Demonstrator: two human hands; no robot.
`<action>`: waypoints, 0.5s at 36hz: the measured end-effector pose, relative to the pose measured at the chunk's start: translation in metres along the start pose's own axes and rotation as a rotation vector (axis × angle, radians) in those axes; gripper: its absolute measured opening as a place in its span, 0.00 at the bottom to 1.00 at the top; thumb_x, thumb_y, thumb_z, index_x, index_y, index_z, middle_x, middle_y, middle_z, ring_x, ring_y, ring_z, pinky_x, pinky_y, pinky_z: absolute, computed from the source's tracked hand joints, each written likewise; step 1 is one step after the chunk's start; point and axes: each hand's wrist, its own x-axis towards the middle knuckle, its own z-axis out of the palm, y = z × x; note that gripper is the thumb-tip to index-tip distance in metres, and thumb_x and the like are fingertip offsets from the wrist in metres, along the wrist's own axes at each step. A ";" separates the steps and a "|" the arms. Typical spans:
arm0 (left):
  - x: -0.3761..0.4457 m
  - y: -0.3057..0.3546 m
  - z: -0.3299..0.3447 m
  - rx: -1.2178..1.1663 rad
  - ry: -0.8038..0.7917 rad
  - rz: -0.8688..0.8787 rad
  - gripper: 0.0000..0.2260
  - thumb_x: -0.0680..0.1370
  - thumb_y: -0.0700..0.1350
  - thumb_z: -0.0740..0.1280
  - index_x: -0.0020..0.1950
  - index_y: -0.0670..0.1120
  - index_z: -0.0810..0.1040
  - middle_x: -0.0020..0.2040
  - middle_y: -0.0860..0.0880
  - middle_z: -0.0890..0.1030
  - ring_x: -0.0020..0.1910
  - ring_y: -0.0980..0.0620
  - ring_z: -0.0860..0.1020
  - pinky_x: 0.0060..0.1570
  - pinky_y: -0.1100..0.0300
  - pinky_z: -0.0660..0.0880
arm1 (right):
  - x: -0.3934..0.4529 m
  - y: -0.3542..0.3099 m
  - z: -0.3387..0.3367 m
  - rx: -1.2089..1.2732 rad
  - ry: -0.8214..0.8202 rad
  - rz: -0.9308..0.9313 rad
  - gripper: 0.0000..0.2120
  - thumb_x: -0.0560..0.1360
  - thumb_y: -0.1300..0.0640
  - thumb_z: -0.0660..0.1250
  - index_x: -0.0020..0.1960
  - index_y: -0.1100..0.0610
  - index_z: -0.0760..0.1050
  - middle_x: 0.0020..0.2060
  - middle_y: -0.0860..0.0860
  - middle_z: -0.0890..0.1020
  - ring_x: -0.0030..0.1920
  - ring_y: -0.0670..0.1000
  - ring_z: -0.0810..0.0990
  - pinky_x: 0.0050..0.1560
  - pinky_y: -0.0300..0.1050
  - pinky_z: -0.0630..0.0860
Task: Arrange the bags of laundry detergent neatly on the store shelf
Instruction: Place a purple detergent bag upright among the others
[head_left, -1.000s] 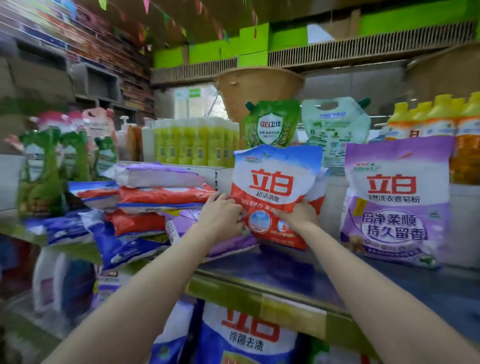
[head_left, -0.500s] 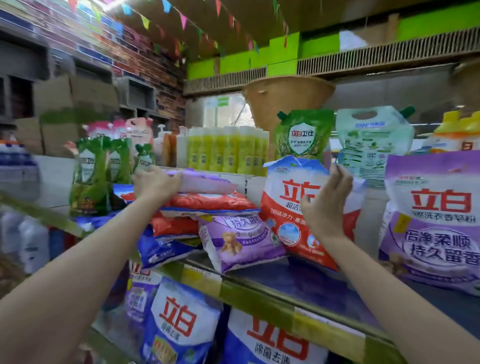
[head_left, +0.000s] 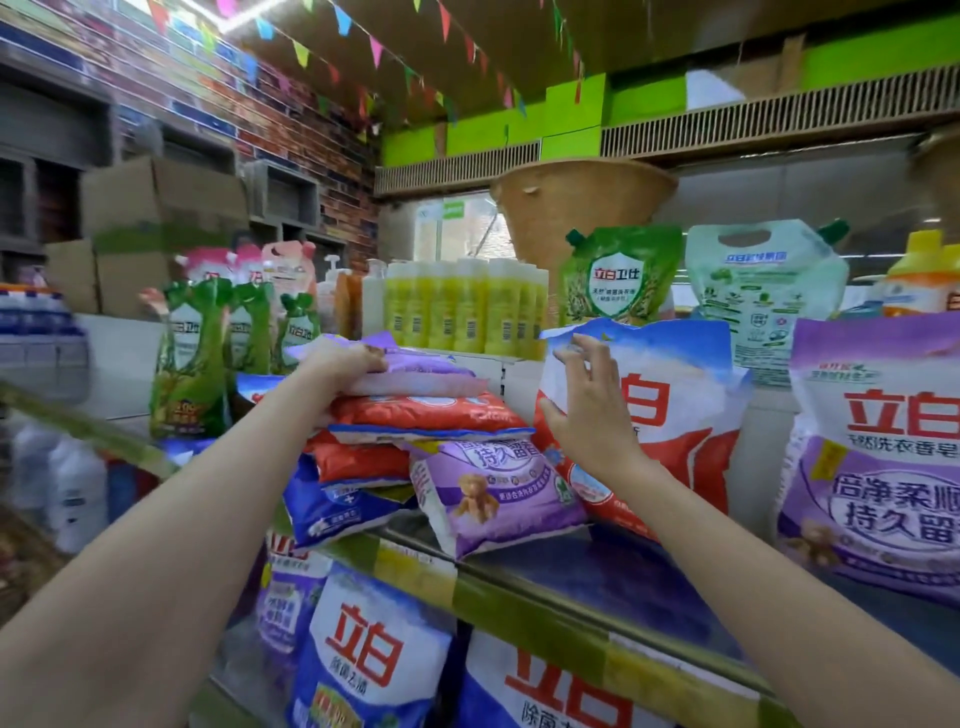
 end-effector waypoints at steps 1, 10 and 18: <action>-0.001 -0.003 0.002 0.004 0.028 0.052 0.12 0.75 0.43 0.68 0.57 0.41 0.75 0.47 0.42 0.79 0.44 0.44 0.78 0.37 0.59 0.76 | 0.001 -0.001 0.002 0.036 -0.035 0.030 0.23 0.74 0.59 0.66 0.67 0.64 0.66 0.68 0.58 0.63 0.70 0.57 0.62 0.68 0.44 0.59; -0.029 -0.023 0.001 0.279 0.074 0.452 0.31 0.74 0.42 0.71 0.73 0.42 0.60 0.66 0.38 0.72 0.65 0.38 0.71 0.60 0.54 0.67 | 0.009 -0.010 0.017 0.405 -0.372 0.415 0.30 0.78 0.43 0.57 0.72 0.61 0.60 0.70 0.57 0.68 0.69 0.56 0.68 0.66 0.48 0.65; -0.048 -0.027 -0.011 0.275 -0.095 0.534 0.36 0.73 0.37 0.71 0.75 0.49 0.56 0.53 0.47 0.72 0.54 0.52 0.72 0.55 0.57 0.68 | 0.014 -0.021 0.018 0.941 -0.494 0.653 0.50 0.67 0.42 0.73 0.77 0.56 0.47 0.72 0.58 0.64 0.71 0.58 0.64 0.64 0.57 0.65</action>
